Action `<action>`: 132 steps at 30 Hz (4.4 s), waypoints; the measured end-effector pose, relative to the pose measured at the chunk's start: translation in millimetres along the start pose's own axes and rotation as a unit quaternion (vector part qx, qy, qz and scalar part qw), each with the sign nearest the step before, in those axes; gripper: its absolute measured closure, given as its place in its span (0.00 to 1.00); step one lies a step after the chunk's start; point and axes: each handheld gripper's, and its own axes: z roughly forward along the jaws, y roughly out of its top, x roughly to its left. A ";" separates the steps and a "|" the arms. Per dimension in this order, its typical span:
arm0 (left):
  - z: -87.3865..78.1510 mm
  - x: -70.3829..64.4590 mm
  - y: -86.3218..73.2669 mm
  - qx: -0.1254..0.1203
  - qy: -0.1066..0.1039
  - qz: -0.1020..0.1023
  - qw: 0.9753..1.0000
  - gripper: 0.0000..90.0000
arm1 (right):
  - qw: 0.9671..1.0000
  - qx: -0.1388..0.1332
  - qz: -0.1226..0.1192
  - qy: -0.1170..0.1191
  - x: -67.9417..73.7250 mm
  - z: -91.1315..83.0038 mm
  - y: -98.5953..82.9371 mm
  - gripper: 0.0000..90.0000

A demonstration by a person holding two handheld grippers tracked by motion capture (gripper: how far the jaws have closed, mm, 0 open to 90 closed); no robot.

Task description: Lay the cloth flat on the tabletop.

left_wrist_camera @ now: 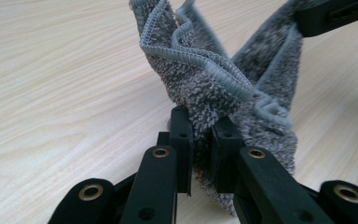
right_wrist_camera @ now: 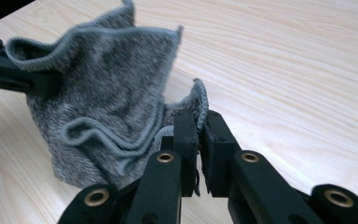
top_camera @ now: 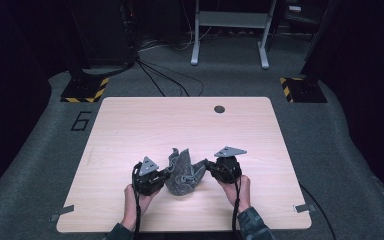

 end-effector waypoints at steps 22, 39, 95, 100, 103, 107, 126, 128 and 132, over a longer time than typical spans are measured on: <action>9.7 13.8 -11.5 0.045 -0.001 -0.027 0.999 0.86 | 0.997 0.006 0.066 -0.042 -44.6 -35.1 -39.3 0.94; 15.9 30.5 26.8 0.063 0.023 -0.010 0.998 0.27 | 0.999 -0.020 0.035 -0.014 -24.8 -37.1 0.0 0.65; 64.9 23.8 21.5 0.114 -0.002 0.047 0.992 0.89 | 0.991 0.117 0.027 0.063 -10.8 84.9 26.3 0.87; 66.4 22.7 20.3 0.116 -0.002 0.047 0.992 0.88 | 0.989 0.130 0.016 0.064 -6.4 91.4 25.6 0.89; 65.4 23.7 20.2 0.113 -0.001 0.047 0.992 0.88 | 0.989 0.136 0.012 0.056 -4.6 92.1 25.5 0.94; 58.9 27.0 19.0 0.103 0.000 0.044 0.994 0.87 | 0.991 0.130 0.001 0.040 -4.0 86.4 25.1 0.98; 28.3 38.8 12.8 0.080 0.008 0.026 0.996 0.89 | 0.999 0.045 0.013 -0.020 -30.3 14.7 28.5 0.98; 25.9 40.5 11.4 0.082 0.011 0.025 0.996 0.89 | 0.999 0.043 0.020 -0.027 -34.1 7.4 28.0 0.98; 23.6 42.5 8.3 0.086 0.010 0.018 0.996 0.89 | 0.998 0.041 0.026 -0.040 -42.5 -3.8 24.3 0.98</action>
